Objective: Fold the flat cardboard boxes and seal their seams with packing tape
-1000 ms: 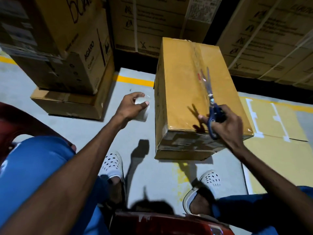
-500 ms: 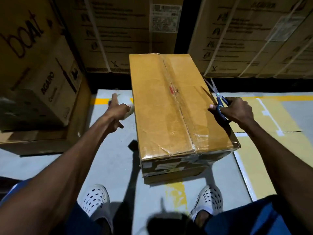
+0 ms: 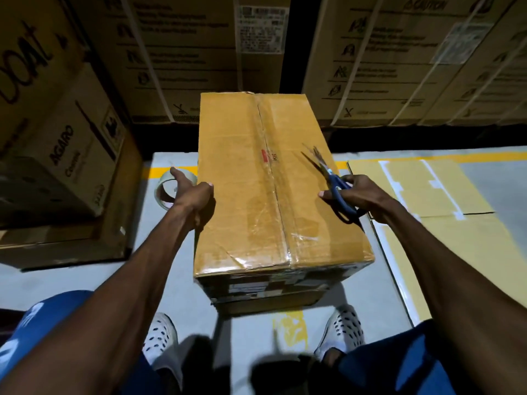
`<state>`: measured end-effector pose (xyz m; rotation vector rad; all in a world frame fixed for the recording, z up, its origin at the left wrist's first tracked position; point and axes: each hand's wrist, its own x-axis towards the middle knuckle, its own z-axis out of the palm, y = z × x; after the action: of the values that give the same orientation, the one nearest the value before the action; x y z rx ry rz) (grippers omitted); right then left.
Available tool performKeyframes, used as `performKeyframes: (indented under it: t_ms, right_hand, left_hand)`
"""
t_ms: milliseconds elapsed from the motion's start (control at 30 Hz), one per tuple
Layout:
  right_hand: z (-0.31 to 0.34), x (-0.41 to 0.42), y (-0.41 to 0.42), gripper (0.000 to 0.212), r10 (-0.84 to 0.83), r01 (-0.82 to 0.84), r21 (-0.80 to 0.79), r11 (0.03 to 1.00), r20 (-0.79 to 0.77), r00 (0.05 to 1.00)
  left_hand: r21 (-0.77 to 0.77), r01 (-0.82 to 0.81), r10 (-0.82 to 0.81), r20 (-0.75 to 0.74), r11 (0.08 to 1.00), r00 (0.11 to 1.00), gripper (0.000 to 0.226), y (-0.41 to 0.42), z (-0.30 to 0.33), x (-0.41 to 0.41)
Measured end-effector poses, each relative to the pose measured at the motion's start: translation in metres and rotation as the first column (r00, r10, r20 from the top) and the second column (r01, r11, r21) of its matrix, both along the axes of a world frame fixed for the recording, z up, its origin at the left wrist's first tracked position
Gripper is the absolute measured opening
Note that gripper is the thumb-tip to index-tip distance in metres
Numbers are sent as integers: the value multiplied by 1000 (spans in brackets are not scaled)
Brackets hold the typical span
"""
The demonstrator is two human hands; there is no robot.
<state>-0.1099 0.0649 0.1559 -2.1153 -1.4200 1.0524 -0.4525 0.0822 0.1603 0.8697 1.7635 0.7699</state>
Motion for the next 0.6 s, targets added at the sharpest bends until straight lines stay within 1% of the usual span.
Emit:
performKeyframes:
  t_ms: [100,300,367,467,533,600]
  right_hand:
    - [5,-15,-16,50,28,-28,-18,999,19,999]
    - [12,-49,-71,45,62,-58,-55,997,68,996]
    - [7,-59,-94,52,60,-55,-56,997,83,995]
    - [3,-73,-128,55,55,-50,-56,997,77,996]
    - [5,-82,-146,54,58,-54,-53,997,67,996]
    - [9,-86,-158,51,60,-58,-53,997,48,997]
  left_hand:
    - [25,-1,2,-31,1000,1000,89,-22,13,-13]
    - [44,32,-27,-122,999,992,86,-85,6,-40]
    - [9,24,-23,-95,1000,995,88,-108,4,-50]
    - [-91,-40,41,17,995,999,107,-131,-10,-71]
    - [-142,-71,76,35,987,996,103,-148,-11,-80]
    - [-113,-80,88,65,990,994,93,-168,0,-82]
